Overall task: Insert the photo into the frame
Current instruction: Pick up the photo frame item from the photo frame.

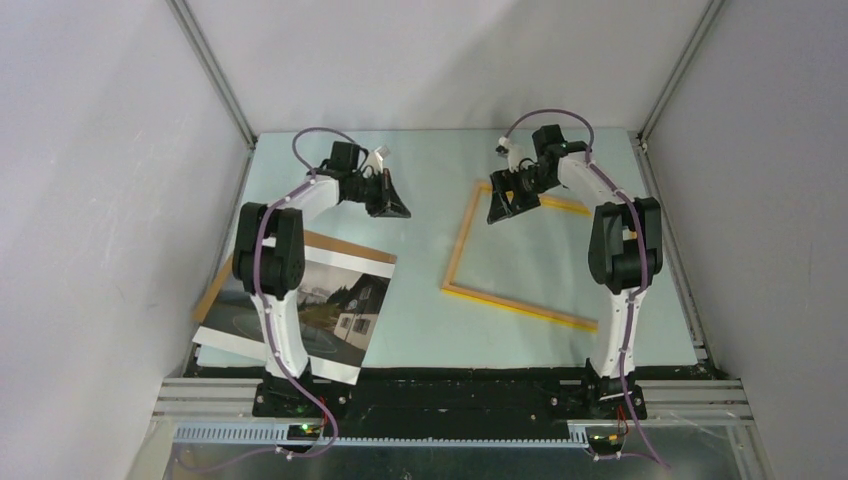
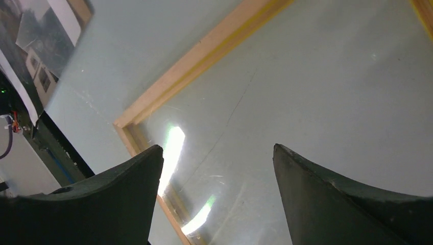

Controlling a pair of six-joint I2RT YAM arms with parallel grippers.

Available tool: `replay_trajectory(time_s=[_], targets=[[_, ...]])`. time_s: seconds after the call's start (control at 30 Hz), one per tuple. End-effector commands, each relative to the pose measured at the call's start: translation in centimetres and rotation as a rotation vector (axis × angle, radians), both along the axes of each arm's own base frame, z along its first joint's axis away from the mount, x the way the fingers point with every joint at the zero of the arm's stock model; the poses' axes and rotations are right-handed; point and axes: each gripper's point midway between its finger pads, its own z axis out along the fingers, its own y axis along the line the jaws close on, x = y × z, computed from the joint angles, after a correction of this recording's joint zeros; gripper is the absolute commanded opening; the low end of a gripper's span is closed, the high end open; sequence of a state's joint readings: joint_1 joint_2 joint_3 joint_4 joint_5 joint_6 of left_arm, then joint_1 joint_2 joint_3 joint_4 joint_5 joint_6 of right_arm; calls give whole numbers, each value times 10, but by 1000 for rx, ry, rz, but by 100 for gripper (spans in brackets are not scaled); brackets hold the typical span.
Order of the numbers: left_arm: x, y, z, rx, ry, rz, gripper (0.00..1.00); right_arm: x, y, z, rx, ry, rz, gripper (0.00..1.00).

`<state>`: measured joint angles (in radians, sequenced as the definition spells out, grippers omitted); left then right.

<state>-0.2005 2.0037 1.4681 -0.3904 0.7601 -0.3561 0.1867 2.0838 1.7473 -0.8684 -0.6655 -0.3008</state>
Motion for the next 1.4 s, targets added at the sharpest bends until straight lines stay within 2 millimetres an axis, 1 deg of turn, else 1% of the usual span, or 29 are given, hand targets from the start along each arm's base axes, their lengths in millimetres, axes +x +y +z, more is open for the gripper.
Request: replay_trajectory(time_s=[0.0,0.07,0.1,0.17,0.2,0.23,0.27,0.3,0.37,0.43,0.5,0.63,0.8,0.87,1.17,1.27,1.33,1.37], targets=[[5,3,-22,25,20,-9,0,5,6,-18,-33,-10,1,82],[5,3,-33,30,39,-11,1,4,7,-26,-41,9,-3,81],[6,3,-35,29,39,-12,3,5,7,-30,-43,17,-7,81],[7,2,-41,27,53,-13,9,4,8,-37,-50,34,-15,81],[8,1,-44,24,63,-12,14,3,8,-39,-53,38,-15,80],[8,0,-45,16,68,-14,17,2,8,-42,-56,48,-17,80],[9,-1,-47,9,76,-15,25,2,7,-44,-59,50,-18,80],[9,-2,-48,5,80,-16,29,0,7,-46,-62,54,-18,80],[11,-3,-52,-5,90,-18,43,0,7,-47,-65,55,-18,80],[12,-5,-53,-16,96,-21,50,-1,6,-47,-64,55,-19,79],[12,-6,-53,-26,101,-24,55,-2,6,-48,-64,57,-17,79],[15,-8,-54,-38,100,-30,62,-4,6,-50,-64,64,-18,79],[18,-14,-51,-73,101,-53,66,-3,7,-45,-56,58,-21,79],[15,-20,-51,-99,116,-75,68,-3,8,-42,-52,53,-22,79],[4,-42,-44,-181,124,-162,68,-1,10,-33,-39,42,-26,79],[4,-46,-47,-204,146,-165,65,-2,10,-30,-38,37,-27,79],[5,-49,-48,-219,159,-163,61,-1,8,-28,-40,33,-30,79],[4,-50,-47,-228,173,-157,56,-1,7,-26,-40,27,-32,78]])
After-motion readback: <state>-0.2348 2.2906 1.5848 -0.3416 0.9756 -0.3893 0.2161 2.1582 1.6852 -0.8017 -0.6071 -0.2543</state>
